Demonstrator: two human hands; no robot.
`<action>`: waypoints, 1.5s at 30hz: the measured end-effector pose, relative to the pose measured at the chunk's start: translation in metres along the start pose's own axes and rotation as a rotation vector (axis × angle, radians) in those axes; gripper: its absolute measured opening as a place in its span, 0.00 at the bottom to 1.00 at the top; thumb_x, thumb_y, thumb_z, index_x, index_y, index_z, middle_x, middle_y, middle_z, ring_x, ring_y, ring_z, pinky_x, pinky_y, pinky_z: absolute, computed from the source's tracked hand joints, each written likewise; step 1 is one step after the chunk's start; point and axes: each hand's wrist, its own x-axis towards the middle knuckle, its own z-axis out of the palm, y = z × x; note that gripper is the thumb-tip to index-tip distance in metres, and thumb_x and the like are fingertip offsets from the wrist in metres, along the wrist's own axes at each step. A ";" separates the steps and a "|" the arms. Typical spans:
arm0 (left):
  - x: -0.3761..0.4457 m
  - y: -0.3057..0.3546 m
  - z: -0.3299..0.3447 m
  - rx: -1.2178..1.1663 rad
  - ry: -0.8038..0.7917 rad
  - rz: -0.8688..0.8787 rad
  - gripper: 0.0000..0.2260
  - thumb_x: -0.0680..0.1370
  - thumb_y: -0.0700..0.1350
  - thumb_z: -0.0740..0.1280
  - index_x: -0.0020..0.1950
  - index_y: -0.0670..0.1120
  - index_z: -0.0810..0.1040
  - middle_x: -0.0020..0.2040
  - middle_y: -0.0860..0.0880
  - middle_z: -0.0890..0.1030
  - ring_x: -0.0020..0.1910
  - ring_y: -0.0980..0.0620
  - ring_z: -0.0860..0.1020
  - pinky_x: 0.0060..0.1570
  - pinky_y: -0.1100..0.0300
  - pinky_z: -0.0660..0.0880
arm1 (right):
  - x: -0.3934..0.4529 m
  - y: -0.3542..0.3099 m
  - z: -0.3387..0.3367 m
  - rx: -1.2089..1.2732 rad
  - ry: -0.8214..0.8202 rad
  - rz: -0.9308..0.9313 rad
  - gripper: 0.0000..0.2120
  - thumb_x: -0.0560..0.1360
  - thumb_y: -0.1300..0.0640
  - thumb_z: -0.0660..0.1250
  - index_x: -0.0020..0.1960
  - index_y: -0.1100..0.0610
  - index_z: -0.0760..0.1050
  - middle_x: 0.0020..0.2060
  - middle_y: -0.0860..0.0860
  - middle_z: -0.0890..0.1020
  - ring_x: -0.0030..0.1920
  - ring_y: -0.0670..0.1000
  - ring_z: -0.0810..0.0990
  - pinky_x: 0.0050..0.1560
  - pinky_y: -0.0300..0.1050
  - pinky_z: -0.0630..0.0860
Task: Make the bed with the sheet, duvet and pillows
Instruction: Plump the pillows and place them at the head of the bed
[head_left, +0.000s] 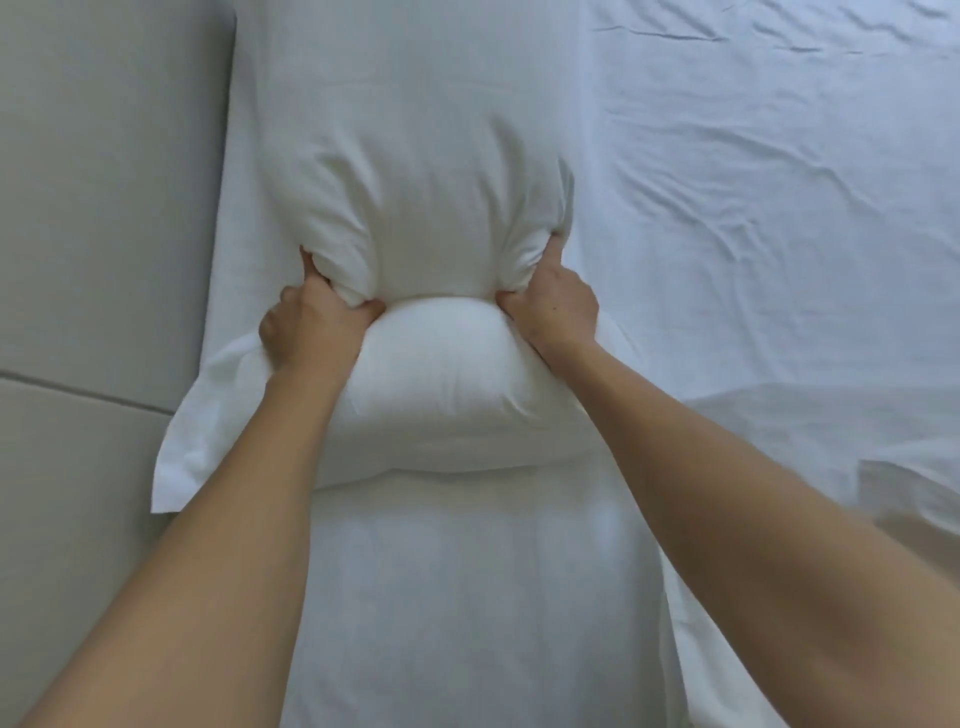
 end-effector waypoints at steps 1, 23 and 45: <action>-0.010 -0.001 -0.007 0.008 -0.021 0.018 0.41 0.68 0.61 0.70 0.75 0.45 0.59 0.54 0.36 0.78 0.53 0.35 0.77 0.50 0.48 0.71 | -0.012 -0.001 -0.007 -0.026 -0.027 -0.013 0.39 0.74 0.51 0.64 0.78 0.58 0.47 0.48 0.55 0.80 0.47 0.58 0.78 0.42 0.47 0.67; -0.420 0.003 -0.238 -0.285 0.176 -0.054 0.23 0.71 0.42 0.73 0.64 0.40 0.75 0.50 0.35 0.81 0.49 0.34 0.78 0.45 0.49 0.73 | -0.364 0.068 -0.246 0.685 -0.113 -0.124 0.11 0.67 0.65 0.68 0.42 0.51 0.71 0.33 0.45 0.76 0.37 0.50 0.76 0.36 0.45 0.69; -0.879 0.247 -0.262 -0.680 0.319 0.103 0.26 0.72 0.44 0.75 0.68 0.47 0.73 0.58 0.54 0.80 0.53 0.62 0.78 0.55 0.66 0.74 | -0.603 0.439 -0.543 0.767 0.353 -0.290 0.14 0.63 0.53 0.78 0.43 0.51 0.75 0.31 0.43 0.76 0.34 0.49 0.76 0.36 0.42 0.67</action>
